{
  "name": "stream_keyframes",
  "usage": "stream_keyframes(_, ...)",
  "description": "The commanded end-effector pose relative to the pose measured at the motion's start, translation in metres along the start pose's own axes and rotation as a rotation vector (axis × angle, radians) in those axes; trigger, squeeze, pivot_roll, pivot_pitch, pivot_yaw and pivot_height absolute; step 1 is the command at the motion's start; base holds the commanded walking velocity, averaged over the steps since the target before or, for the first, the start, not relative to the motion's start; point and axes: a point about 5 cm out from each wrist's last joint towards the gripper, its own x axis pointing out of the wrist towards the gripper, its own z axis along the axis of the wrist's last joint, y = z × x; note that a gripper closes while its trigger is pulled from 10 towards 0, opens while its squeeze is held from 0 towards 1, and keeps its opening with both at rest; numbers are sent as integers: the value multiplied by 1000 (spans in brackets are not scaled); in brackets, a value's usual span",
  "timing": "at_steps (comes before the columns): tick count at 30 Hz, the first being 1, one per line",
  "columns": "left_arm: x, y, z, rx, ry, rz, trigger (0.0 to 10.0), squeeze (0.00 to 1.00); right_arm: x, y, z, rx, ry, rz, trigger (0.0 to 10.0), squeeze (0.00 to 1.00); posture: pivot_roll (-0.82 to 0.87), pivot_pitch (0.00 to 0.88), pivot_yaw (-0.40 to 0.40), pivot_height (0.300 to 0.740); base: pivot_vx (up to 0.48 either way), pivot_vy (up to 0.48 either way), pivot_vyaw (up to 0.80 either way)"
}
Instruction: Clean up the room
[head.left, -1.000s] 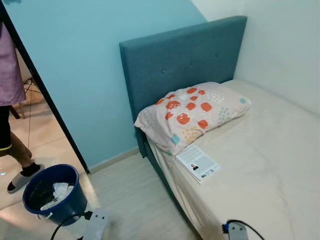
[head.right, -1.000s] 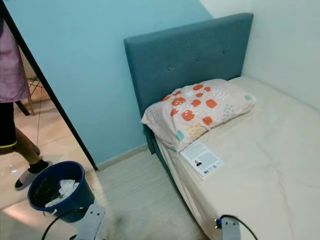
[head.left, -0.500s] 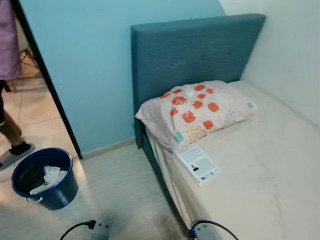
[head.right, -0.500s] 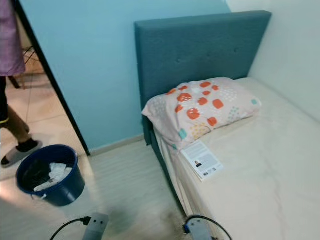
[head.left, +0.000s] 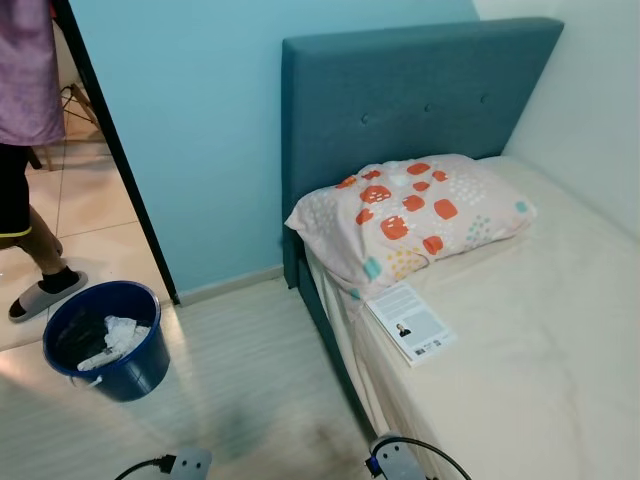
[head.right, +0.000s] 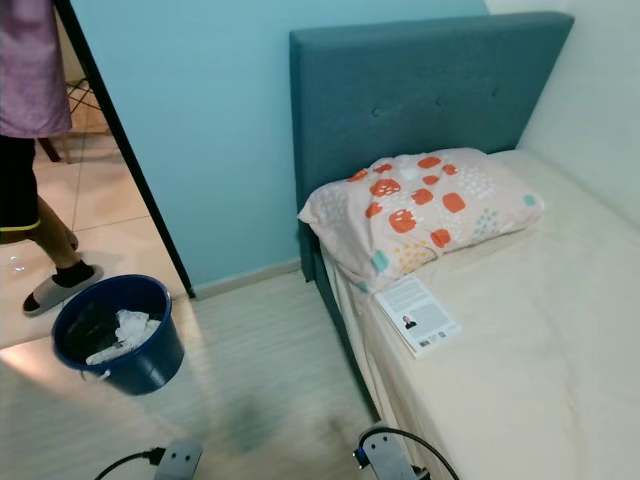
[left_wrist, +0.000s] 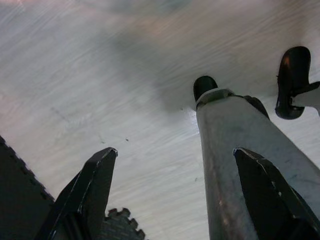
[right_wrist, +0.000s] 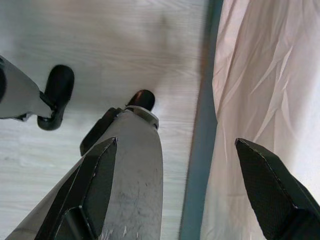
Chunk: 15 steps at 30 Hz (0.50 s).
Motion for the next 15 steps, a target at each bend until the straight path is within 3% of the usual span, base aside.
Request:
stream_keyframes(1,-1,0,-11,11,46,-5,10000,0,-5,6,-27,-11,104,13,10000,0,-36,112,-39,740,-405,0,0)
stream_keyframes(3,-1,-1,-9,11,42,-9,10000,0,-6,3,-31,0,123,5,10000,0,-40,105,-38,740,-407,0,0)
stream_keyframes(7,-1,-6,-6,13,34,-21,10000,0,-8,-5,-37,81,152,-29,10000,0,-48,96,-34,740,-414,0,-769)
stream_keyframes(15,0,-6,-2,21,32,-26,10000,0,-7,-9,-34,88,150,-46,10000,0,-68,70,-19,740,-413,0,-769)
